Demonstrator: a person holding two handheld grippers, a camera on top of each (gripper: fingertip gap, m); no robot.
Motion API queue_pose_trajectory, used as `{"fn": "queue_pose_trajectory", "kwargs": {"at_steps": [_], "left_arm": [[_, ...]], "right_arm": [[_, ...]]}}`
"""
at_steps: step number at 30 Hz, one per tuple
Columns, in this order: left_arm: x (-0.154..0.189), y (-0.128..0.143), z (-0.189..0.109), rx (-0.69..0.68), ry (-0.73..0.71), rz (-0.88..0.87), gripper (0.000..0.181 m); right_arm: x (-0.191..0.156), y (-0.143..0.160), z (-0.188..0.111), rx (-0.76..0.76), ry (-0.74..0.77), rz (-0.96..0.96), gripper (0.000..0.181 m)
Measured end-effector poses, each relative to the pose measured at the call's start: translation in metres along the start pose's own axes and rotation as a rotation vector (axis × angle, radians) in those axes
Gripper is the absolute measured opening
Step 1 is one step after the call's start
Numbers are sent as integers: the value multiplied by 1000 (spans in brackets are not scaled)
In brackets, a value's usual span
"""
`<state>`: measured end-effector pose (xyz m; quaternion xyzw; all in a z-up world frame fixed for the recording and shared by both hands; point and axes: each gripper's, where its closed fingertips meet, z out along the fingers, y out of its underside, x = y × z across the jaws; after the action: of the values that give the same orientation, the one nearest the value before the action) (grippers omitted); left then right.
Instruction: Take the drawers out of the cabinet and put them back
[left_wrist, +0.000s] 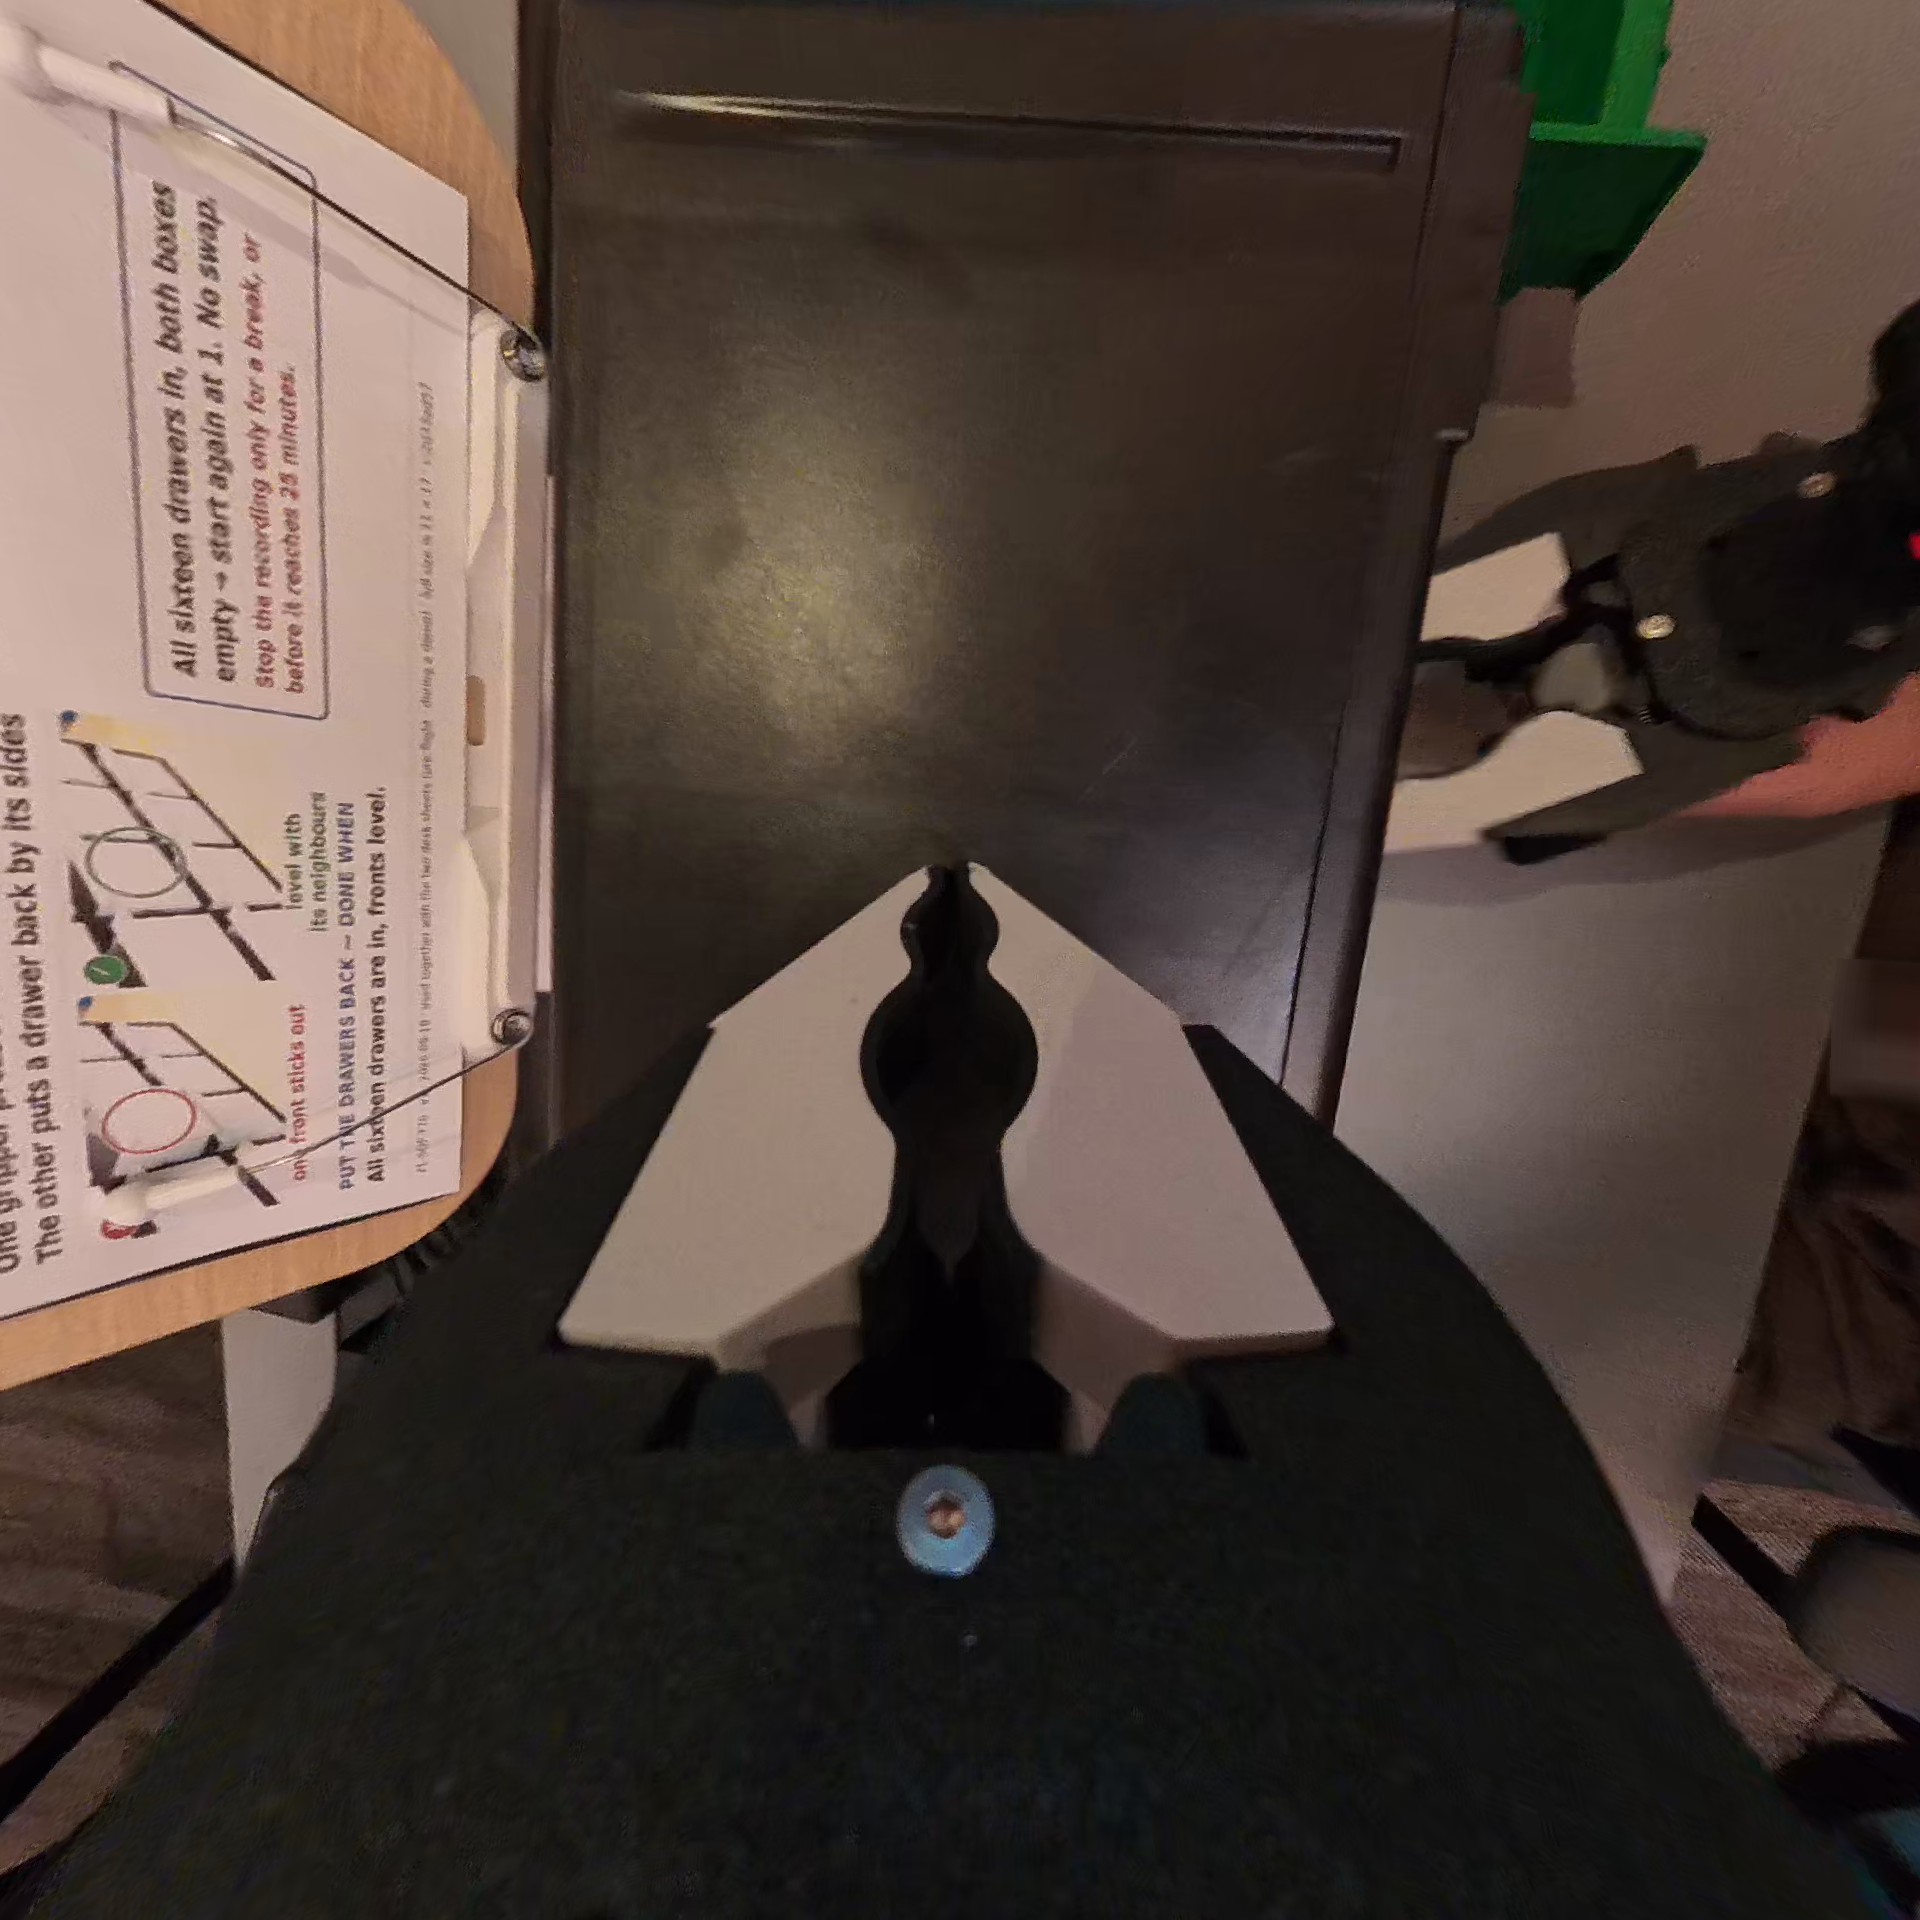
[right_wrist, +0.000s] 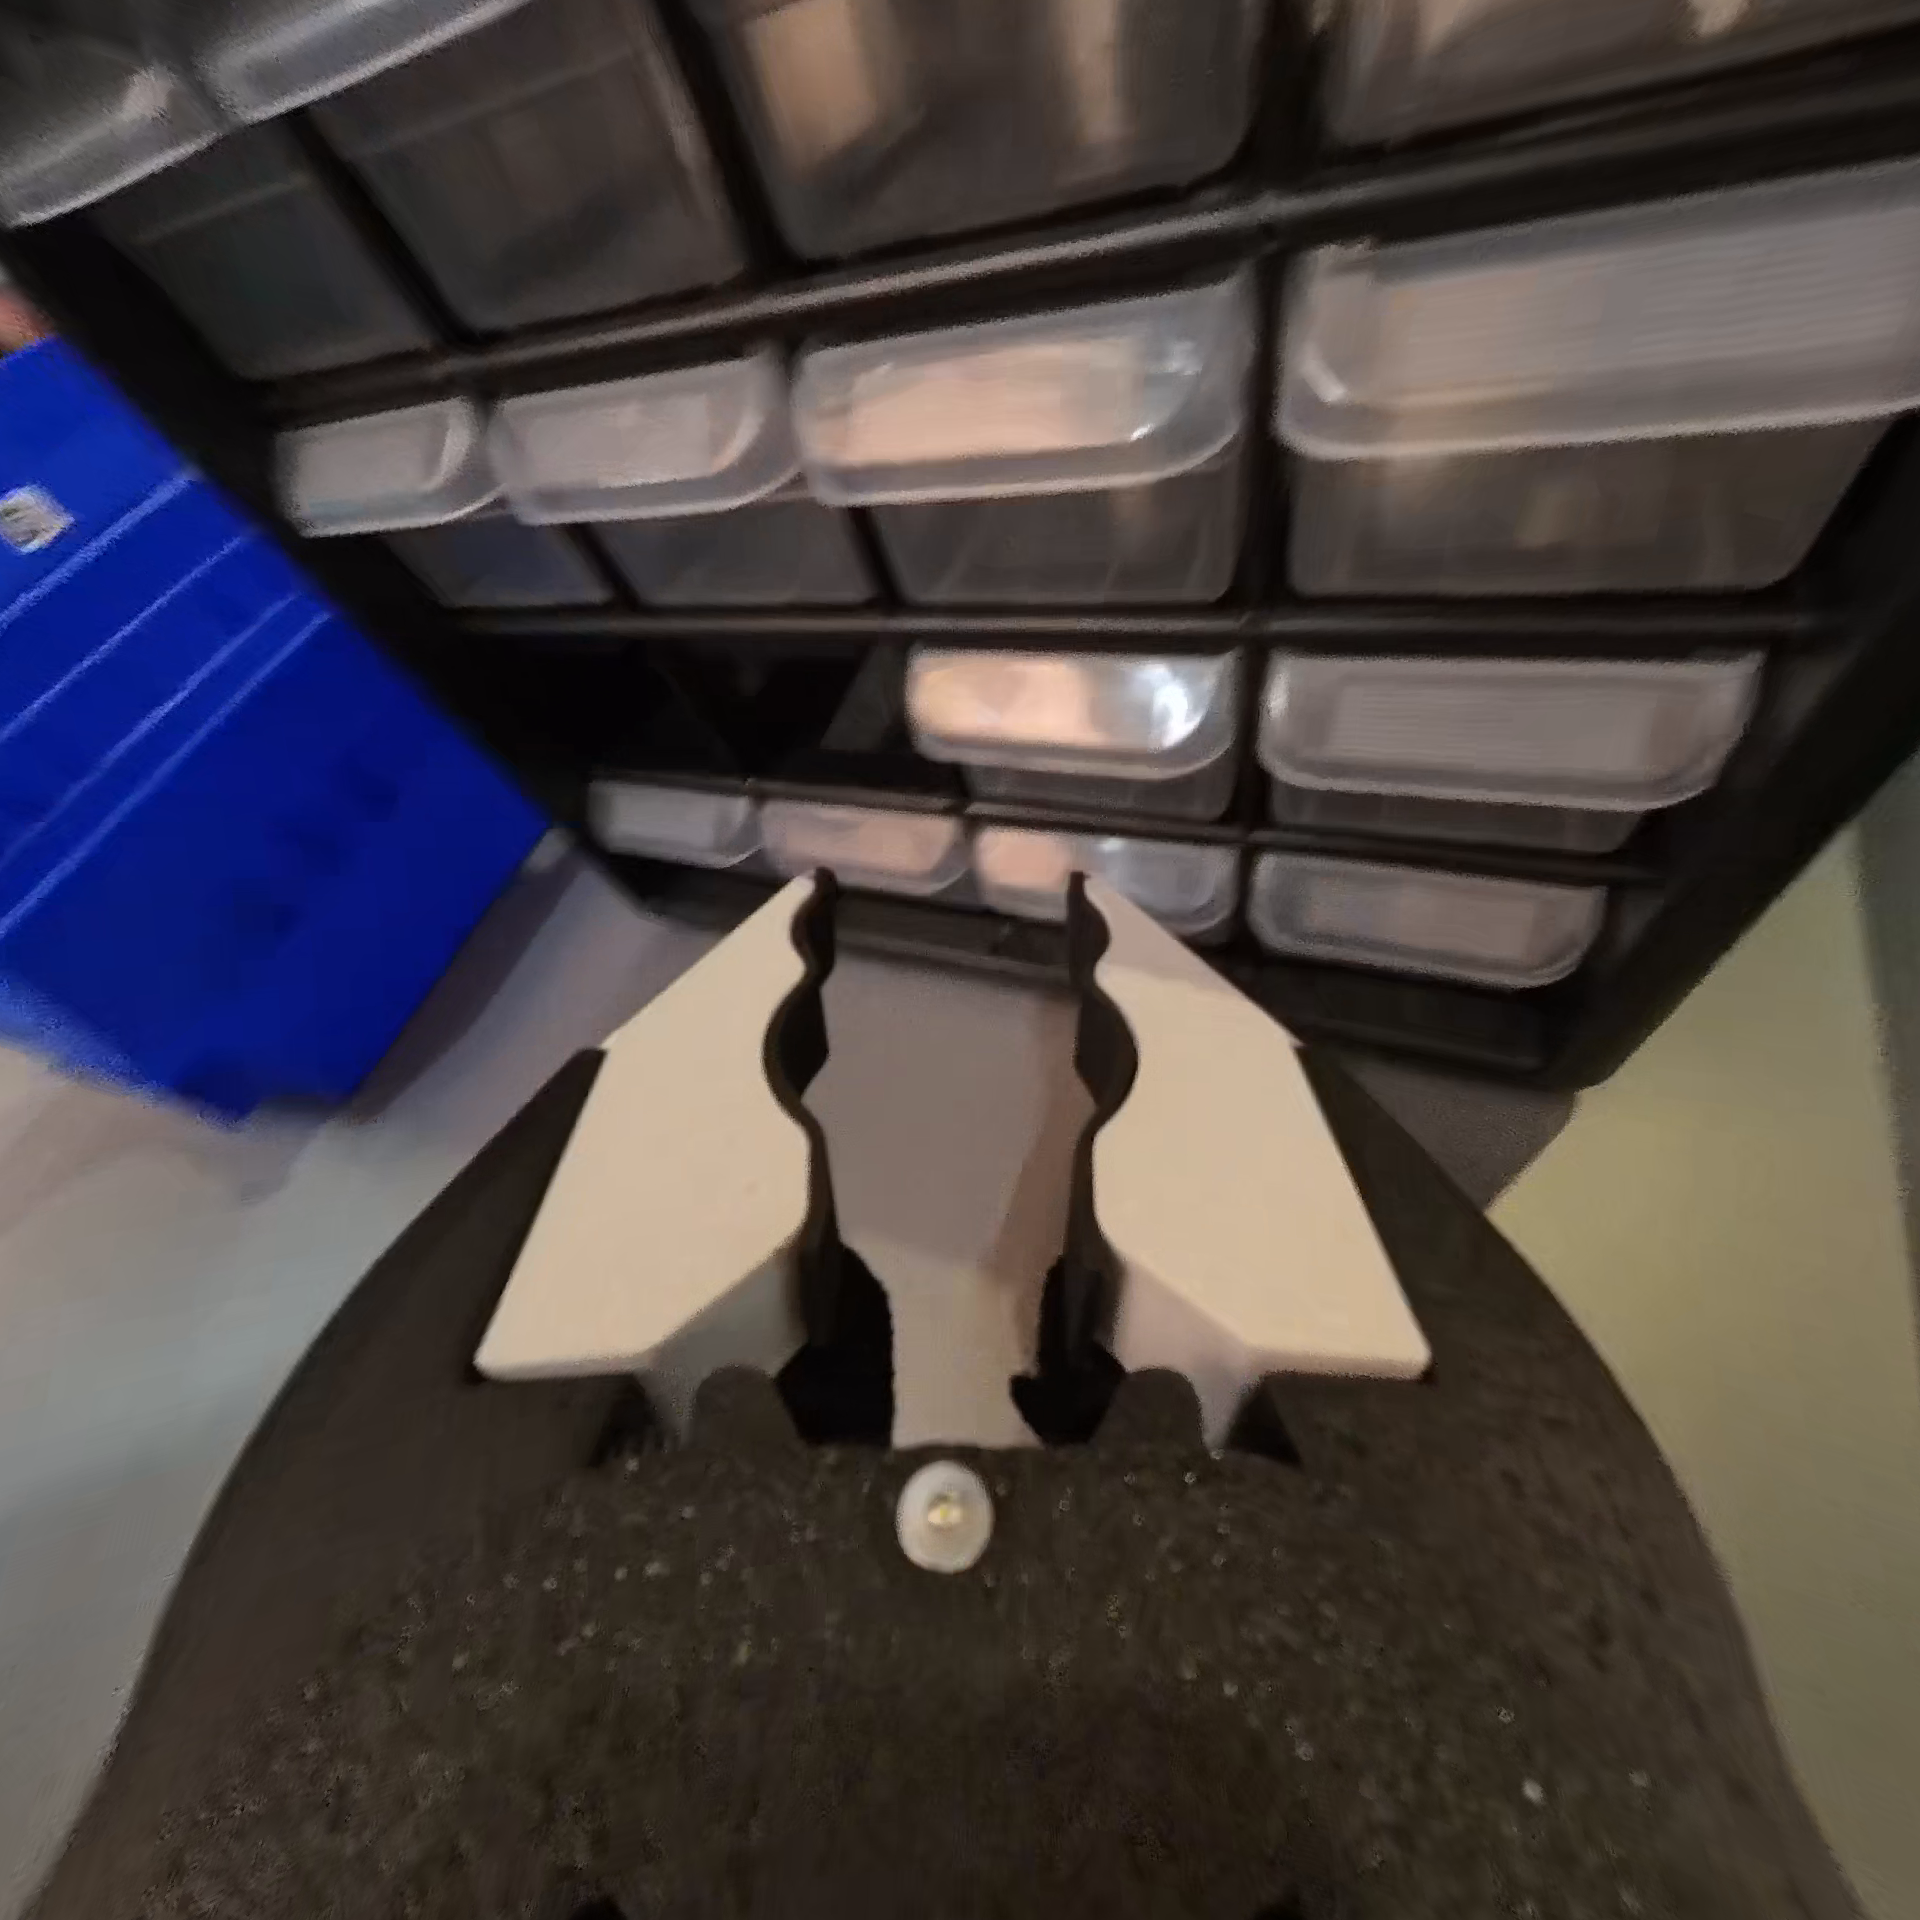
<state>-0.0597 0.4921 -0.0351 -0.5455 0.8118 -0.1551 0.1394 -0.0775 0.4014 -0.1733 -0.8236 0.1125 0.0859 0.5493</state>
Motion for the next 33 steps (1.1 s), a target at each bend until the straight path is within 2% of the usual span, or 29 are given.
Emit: {"fn": "queue_pose_trajectory", "kwargs": {"at_steps": [1, 3, 6, 8, 10, 12, 14, 16, 17, 18, 22, 25, 26, 29, 33], "left_arm": [[-2, 3, -1, -4, -25, -13, 0], [-13, 7, -11, 36, -112, -112, 19], [-23, 21, -50, 252, -194, -352, 23], [-28, 53, -78, 398, -253, -526, 25], [-37, 110, -91, 470, -342, -736, 28], [-38, 181, -73, 398, -413, -938, 28], [-20, 239, -33, 229, -391, -1051, 30], [-3, 280, 4, 93, -376, -1126, 47], [5, 295, 18, 52, -369, -1196, 63], [8, 306, 28, 57, -381, -1285, 70], [7, 314, 48, 334, -392, -1646, 61], [3, 320, 53, 433, -430, -1824, 57], [0, 319, 53, 463, -428, -1855, 58], [-10, 319, 57, 468, -429, -1905, 62], [-15, 341, 66, 363, -494, -1939, 41]], "right_arm": [[-10, 3, -9, -23, -53, -1, 49], [-32, 3, -29, -47, -156, -37, 51], [-53, -29, -62, -49, -308, -106, 42], [-50, -74, -82, -14, -359, -163, 29], [-39, -123, -96, 9, -396, -215, 11], [-28, -161, -97, -16, -435, -301, 0], [-10, -186, -82, -78, -413, -438, 0], [1, -194, -60, -178, -417, -584, 0], [5, -195, -47, -223, -419, -650, 0], [9, -194, -35, -268, -421, -710, 0], [15, -181, 1, -428, -445, -820, 0], [12, -167, 14, -526, -479, -823, 0], [6, -168, 16, -510, -496, -810, 0], [4, -167, 18, -511, -492, -814, 0], [4, -167, 17, -498, -453, -885, 0]]}}
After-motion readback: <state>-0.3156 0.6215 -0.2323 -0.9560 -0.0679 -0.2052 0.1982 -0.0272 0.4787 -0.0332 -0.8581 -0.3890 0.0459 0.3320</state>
